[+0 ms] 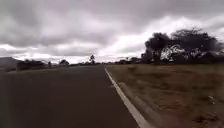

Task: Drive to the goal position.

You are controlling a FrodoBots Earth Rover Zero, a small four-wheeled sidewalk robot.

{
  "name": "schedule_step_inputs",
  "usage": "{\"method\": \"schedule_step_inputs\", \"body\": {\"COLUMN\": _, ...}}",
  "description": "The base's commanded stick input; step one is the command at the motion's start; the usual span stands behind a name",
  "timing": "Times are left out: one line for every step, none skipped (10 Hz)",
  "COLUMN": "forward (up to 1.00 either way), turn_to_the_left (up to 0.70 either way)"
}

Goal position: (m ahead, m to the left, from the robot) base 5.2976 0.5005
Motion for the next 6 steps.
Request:
{"method": "schedule_step_inputs", "body": {"forward": 0.85, "turn_to_the_left": 0.0}}
{"method": "schedule_step_inputs", "body": {"forward": 0.85, "turn_to_the_left": 0.0}}
{"method": "schedule_step_inputs", "body": {"forward": 0.85, "turn_to_the_left": 0.0}}
{"method": "schedule_step_inputs", "body": {"forward": 0.85, "turn_to_the_left": 0.0}}
{"method": "schedule_step_inputs", "body": {"forward": 0.85, "turn_to_the_left": 0.0}}
{"method": "schedule_step_inputs", "body": {"forward": 0.85, "turn_to_the_left": 0.0}}
